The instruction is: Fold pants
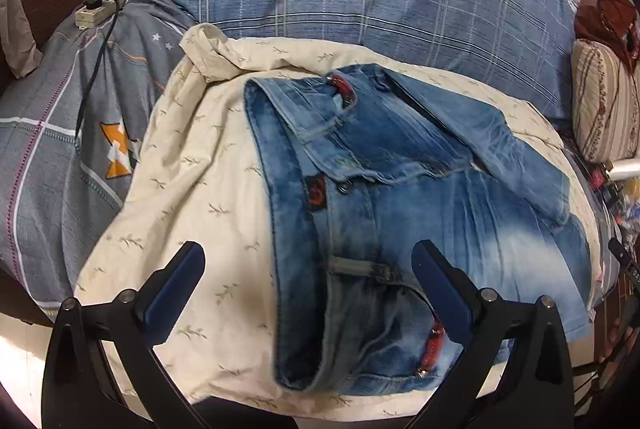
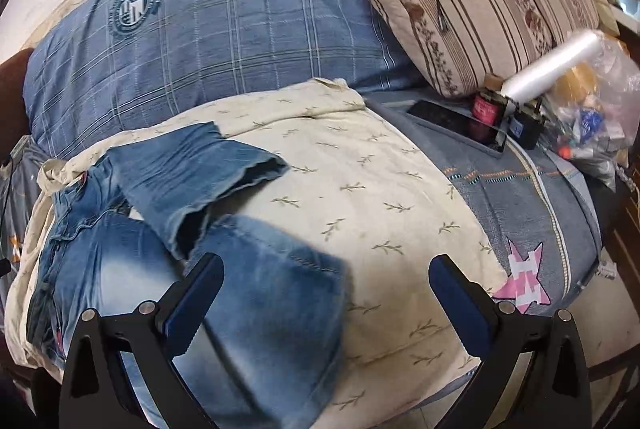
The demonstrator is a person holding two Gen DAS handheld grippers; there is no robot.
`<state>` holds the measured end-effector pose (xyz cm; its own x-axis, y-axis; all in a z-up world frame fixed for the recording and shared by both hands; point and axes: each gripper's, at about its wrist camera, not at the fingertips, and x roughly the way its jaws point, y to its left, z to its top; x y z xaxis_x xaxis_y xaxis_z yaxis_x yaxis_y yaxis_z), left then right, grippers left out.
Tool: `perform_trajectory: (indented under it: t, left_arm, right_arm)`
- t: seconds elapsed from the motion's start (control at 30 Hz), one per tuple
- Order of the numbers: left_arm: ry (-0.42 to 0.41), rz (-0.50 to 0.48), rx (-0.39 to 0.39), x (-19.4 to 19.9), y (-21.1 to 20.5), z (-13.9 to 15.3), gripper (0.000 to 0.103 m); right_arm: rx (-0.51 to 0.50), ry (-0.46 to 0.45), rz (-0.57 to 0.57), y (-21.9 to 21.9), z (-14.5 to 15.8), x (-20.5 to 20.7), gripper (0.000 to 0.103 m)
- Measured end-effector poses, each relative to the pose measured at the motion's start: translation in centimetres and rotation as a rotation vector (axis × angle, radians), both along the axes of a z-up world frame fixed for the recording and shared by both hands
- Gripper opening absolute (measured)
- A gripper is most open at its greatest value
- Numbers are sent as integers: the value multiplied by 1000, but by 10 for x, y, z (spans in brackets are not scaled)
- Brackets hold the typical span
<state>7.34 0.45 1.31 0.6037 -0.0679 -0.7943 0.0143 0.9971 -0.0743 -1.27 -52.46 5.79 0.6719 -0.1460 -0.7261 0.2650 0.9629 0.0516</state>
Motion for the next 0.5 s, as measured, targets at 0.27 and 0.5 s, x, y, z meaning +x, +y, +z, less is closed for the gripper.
perform_trajectory:
  t: [0.27,0.5]
  left_arm:
    - [112,-11,-106,17,11,-8,103]
    - [299,-175,-196,5,-13,-50,103]
  right_arm:
    - [14,94,123,7,-25,32,103]
    - [-27,249,283,31,-63,69,101]
